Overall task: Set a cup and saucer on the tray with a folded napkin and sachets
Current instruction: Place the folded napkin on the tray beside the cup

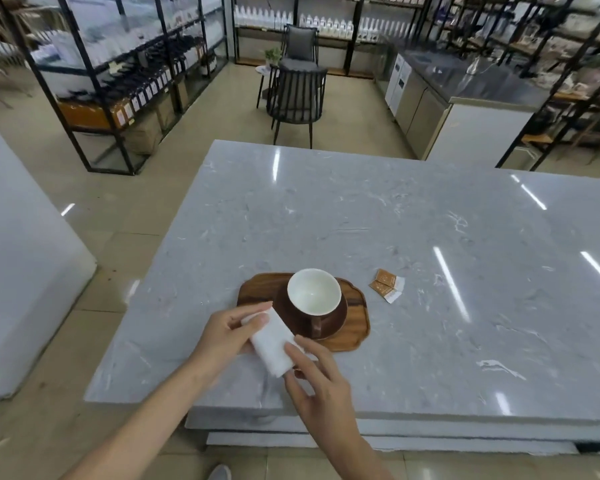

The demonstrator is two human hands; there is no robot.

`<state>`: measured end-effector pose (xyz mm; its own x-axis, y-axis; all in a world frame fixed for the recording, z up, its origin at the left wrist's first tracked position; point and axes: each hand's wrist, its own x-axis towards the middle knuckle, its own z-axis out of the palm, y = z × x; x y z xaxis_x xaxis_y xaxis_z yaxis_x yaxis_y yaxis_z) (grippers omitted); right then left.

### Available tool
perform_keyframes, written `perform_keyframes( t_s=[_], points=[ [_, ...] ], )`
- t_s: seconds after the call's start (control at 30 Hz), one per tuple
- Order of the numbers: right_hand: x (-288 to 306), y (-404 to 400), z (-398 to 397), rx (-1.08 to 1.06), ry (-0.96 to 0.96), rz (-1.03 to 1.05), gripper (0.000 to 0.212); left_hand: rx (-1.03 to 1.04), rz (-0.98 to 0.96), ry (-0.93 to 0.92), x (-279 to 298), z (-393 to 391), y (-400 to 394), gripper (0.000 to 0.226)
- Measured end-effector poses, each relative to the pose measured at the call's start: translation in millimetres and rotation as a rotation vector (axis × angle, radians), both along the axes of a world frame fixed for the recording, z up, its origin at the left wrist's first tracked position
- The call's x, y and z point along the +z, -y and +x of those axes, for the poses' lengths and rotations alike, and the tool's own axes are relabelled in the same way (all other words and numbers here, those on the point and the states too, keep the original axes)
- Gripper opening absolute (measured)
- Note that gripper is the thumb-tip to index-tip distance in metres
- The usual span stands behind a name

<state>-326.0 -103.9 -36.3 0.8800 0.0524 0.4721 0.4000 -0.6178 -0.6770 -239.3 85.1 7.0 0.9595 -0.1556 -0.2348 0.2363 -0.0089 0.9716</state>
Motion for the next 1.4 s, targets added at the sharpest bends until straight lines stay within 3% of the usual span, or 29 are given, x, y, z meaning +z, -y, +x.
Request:
perform_keyframes(
  t_s=[0.17,0.43,0.57,0.77,1.03,1.17,1.4],
  points=[
    [-10,-28,34,-0.106,0.028,-0.222,0.031,-0.165,0.077,0.077,-16,56,-19,0.025],
    [-18,-68,62,-0.278,-0.131,-0.383,0.036,-0.458,0.65,0.489,-47,118,-33,0.025],
    [-23,-81,66,-0.346,-0.123,-0.424,0.034,-0.472,0.818,0.696,-50,128,-34,0.044],
    [-28,-93,60,-0.408,-0.124,-0.424,0.042,-0.358,0.822,1.054,-57,128,-31,0.029],
    [-24,-96,64,-0.444,-0.069,-0.465,0.037,-0.647,0.964,0.925,-64,118,-52,0.064],
    [-29,-88,60,-0.404,-0.021,-0.473,0.027,-0.766,0.977,0.853,-57,122,-60,0.073],
    [-28,-88,59,-0.462,-0.024,-0.503,0.04,-0.833,1.072,0.825,-50,125,-56,0.074]
  ],
)
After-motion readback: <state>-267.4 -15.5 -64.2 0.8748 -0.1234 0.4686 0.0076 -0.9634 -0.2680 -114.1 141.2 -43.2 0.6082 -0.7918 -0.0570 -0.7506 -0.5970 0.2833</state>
